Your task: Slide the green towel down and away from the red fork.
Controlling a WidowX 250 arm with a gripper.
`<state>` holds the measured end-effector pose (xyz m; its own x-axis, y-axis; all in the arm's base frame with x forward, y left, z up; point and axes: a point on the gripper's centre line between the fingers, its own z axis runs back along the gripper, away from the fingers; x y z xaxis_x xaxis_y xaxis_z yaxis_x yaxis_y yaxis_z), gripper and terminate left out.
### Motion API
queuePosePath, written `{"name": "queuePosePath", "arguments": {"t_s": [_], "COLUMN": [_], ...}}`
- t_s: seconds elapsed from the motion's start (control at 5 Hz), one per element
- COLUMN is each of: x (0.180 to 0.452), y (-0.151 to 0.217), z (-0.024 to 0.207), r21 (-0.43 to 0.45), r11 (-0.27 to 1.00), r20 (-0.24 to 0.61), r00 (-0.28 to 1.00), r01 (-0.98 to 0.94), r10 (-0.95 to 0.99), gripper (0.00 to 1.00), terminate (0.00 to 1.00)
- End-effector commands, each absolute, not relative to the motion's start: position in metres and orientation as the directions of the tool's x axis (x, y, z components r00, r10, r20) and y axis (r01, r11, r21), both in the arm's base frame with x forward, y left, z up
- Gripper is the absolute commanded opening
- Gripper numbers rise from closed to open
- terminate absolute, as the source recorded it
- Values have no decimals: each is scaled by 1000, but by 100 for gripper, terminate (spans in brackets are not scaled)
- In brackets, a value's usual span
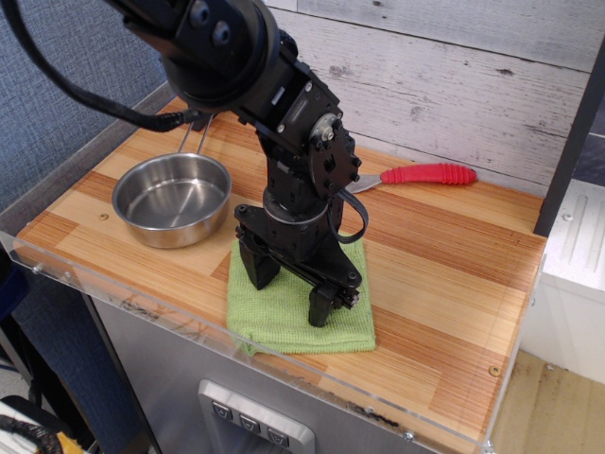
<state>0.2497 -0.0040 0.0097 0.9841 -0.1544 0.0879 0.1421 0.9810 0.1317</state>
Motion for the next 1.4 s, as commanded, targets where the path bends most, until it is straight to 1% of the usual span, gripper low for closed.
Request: {"name": "queuePosePath", "arguments": {"t_s": [0.0,0.2,0.4,0.6,0.8,1.0,1.2], "x": [261,266,269,270,269,263,259], "y": [-17,-23,-29,-32,-35,-36,-37], "z": [30,49,73,101,130,153,165], "r21": [89,91,83,72,79,96,98], "r11": [983,981,982,984,985,986,987], "r20": [132,153,197,253,310,358,379], "r00": [976,971,963,951,936,920,912], "r01": [161,172,171,162,152,137,127], "r10": [-172,-184,-184,-176,-169,-162,-155], "gripper": [100,100,100,100,100,100,100], "terminate": [0,0,0,0,0,0,0]}}
